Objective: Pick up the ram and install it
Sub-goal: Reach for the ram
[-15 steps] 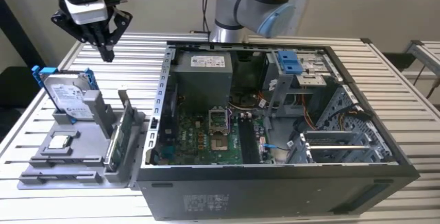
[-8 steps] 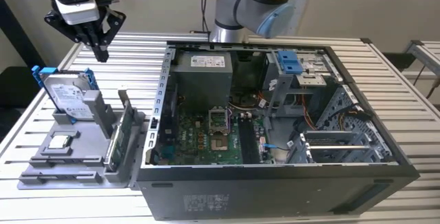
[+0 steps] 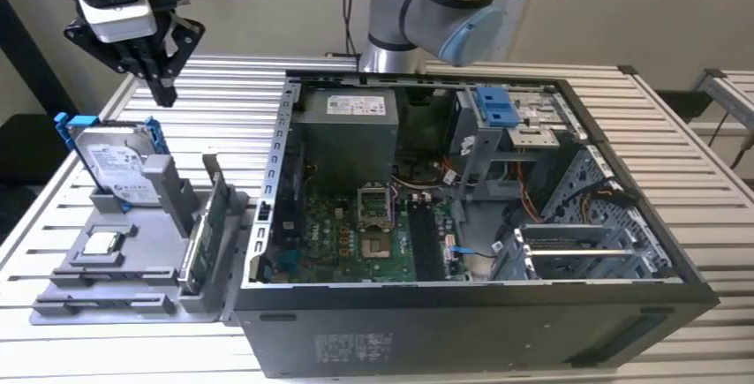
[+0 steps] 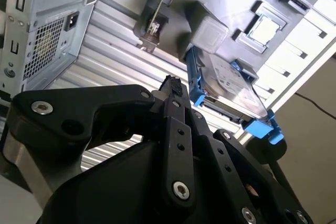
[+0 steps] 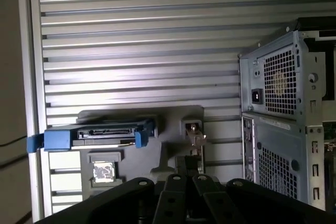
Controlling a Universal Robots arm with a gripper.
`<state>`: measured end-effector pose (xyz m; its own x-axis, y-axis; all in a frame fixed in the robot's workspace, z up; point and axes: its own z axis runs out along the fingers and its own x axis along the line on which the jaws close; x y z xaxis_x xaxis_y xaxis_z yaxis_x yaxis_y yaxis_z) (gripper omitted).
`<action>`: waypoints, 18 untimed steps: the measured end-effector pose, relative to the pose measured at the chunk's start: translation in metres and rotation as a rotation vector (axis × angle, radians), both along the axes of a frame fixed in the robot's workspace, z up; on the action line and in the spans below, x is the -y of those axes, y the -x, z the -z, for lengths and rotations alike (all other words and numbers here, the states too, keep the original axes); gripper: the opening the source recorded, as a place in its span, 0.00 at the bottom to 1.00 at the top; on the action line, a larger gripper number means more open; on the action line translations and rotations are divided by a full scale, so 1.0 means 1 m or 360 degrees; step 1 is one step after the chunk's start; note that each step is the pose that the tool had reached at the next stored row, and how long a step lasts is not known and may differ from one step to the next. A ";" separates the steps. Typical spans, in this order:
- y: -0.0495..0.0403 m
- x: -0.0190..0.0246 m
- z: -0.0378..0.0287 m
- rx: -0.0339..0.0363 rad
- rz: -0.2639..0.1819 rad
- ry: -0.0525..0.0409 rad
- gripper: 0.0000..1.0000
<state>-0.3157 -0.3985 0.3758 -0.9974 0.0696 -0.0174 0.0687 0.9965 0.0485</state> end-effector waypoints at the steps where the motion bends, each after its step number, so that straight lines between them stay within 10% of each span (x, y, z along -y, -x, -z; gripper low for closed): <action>1: 0.0013 0.0000 0.0001 0.0000 0.0000 0.0000 0.11; 18: 0.0259 0.0000 0.0010 0.0000 0.0000 0.0000 0.11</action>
<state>-0.3416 -0.3985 0.3747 -0.9974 0.0696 -0.0173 0.0687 0.9965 0.0484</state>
